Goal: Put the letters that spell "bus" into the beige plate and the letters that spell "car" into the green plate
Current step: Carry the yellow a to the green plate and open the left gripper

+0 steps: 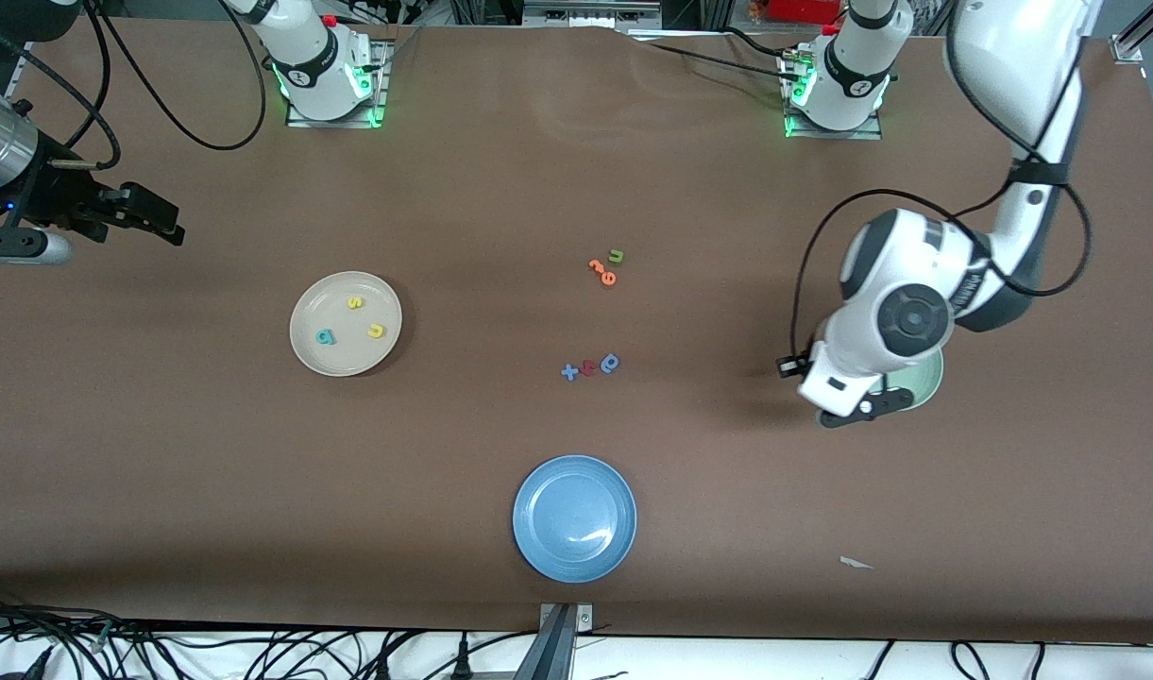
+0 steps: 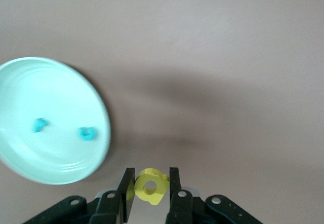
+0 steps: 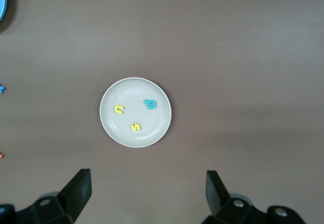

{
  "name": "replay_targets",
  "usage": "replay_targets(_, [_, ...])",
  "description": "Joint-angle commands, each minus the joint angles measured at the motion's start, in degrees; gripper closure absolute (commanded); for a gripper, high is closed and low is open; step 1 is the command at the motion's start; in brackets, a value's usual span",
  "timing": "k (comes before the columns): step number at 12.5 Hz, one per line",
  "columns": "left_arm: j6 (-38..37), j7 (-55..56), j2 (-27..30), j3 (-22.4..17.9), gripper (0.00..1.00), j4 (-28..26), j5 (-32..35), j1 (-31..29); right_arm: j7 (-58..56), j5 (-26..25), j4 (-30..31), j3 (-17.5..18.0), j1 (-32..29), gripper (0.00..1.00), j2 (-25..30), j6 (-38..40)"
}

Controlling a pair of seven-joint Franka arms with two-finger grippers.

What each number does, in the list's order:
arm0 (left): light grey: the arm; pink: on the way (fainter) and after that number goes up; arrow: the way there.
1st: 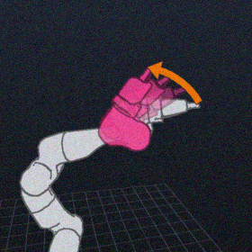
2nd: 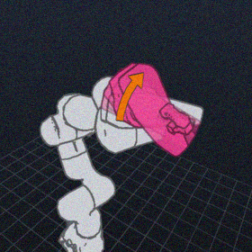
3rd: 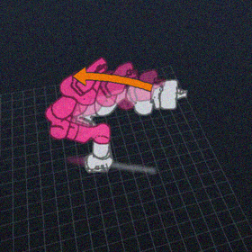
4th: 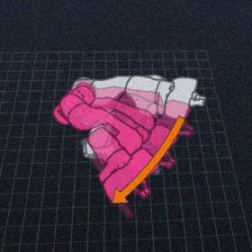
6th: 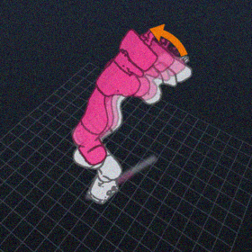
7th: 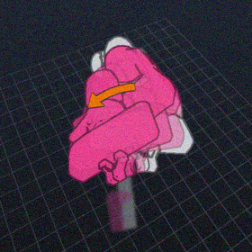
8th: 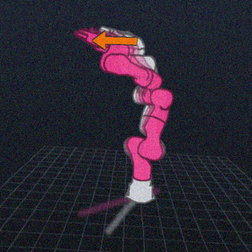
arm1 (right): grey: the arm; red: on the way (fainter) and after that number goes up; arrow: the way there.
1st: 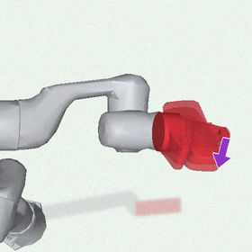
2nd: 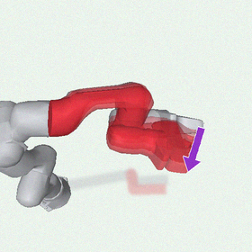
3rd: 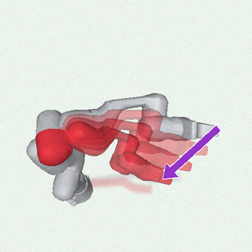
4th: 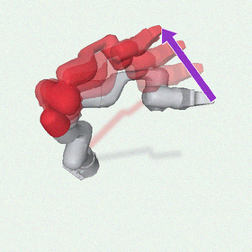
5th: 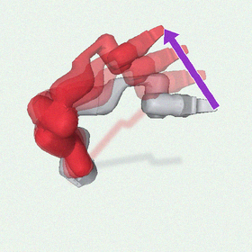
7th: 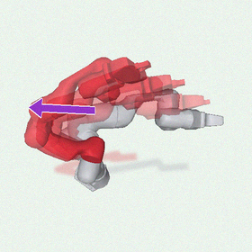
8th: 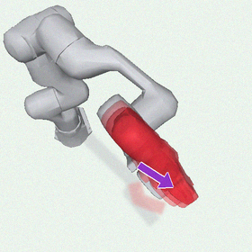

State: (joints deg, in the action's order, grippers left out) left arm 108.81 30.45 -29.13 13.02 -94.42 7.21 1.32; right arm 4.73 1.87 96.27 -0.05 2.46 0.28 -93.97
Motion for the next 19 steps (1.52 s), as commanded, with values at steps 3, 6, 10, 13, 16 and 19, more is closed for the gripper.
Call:
replay_targets(3, [-3.61,-15.66,1.18,0.78,0.85,-7.07,0.97,-9.74,0.81,-0.64,-0.38,0.75,0.62,0.00,0.15,-0.43])
replay_targets(6, [4.18,-19.99,0.83,0.87,0.85,-13.66,0.88,-13.97,0.72,-0.73,-0.73,0.84,0.62,0.00,-0.02,-0.34])
replay_targets(10, [9.14,-19.99,0.03,0.87,0.19,-17.02,0.79,-14.06,0.64,-0.64,-0.73,0.75,0.53,0.00,-0.11,-0.25])
replay_targets(13, [5.47,-20.16,5.99,0.96,0.00,-14.40,-3.04,-14.50,0.46,-0.55,-0.73,0.66,0.53,0.00,-0.20,-0.25])
replay_targets(16, [-2.44,-20.16,11.53,0.96,0.00,-6.59,-6.50,-14.77,0.37,-0.55,-0.73,0.66,0.53,0.00,-0.11,0.01])
replay_targets(19, [-10.00,-19.99,14.80,0.78,0.00,3.51,-6.59,-14.85,0.37,-0.64,-0.73,0.66,0.53,0.00,-0.11,-0.17])
